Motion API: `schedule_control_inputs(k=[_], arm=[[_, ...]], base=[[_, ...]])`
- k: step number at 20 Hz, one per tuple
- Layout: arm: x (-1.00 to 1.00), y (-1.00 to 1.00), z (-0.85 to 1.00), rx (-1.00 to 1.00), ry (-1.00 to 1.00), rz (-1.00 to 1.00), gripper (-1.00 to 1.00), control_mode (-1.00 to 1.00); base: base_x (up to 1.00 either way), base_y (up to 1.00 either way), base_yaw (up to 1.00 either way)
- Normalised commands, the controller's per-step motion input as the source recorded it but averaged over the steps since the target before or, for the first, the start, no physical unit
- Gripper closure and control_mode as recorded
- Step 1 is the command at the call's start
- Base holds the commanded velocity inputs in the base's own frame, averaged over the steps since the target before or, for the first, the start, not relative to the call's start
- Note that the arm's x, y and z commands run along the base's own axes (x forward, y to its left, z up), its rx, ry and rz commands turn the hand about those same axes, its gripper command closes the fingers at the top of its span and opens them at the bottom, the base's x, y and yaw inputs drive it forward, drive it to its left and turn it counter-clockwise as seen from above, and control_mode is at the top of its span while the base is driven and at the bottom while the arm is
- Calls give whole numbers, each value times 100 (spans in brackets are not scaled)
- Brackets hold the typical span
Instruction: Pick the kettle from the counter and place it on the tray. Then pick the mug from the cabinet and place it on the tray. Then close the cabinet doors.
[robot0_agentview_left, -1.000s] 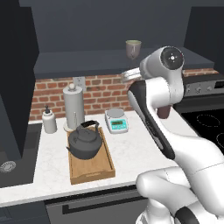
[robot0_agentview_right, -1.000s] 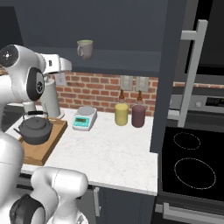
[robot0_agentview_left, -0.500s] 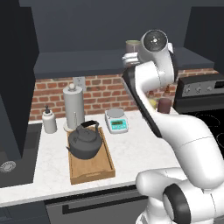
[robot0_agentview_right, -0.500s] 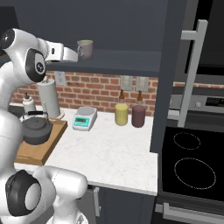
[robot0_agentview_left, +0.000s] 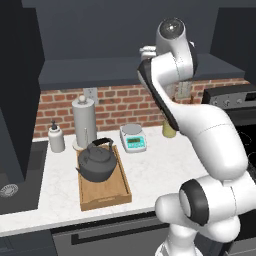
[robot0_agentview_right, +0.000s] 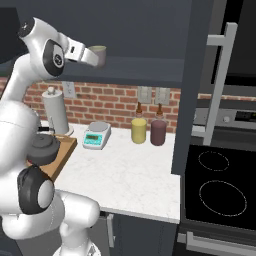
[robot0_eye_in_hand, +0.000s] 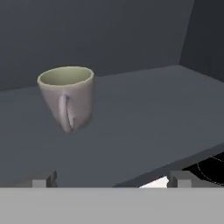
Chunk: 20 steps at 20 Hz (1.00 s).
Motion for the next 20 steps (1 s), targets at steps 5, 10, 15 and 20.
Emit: schedule_control_inputs(k=[5, 10, 15, 20], arm=[[38, 0, -3, 12, -1, -4, -100, -100], [29, 0, -9, 3, 0, 0, -100, -100], [39, 0, -15, 0, 0, 0, -100, -100], [24, 1, -4, 0, 0, 0, -100, -100]], base=[[0, 0, 0], [0, 0, 0], [0, 0, 0], [0, 0, 0]])
